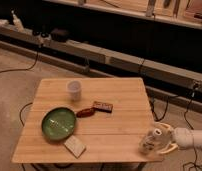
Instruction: Stand the bottle upright
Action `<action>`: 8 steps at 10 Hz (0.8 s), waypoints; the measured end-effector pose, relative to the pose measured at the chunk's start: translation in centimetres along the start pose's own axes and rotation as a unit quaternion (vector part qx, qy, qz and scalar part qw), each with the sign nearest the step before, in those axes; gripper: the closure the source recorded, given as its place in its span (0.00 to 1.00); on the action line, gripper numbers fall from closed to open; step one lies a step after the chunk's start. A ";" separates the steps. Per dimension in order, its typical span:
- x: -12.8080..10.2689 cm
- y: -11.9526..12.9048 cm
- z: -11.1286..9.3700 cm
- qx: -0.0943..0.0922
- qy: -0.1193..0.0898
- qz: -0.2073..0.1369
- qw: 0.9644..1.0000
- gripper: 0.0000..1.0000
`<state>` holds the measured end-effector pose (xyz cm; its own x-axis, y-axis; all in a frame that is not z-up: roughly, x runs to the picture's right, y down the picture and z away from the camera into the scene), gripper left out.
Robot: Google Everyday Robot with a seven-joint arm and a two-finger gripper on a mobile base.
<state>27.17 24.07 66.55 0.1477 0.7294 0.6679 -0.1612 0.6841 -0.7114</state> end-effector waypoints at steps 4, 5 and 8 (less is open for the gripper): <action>-0.3 0.2 -0.3 -0.002 0.052 -0.015 0.999 0.20; -0.4 0.3 -0.2 -0.004 0.058 -0.017 0.998 0.20; -0.4 0.3 -0.2 -0.003 0.058 -0.016 0.998 0.20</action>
<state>27.30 23.97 66.01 0.2656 0.7018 0.6610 -0.1489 0.7073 -0.6911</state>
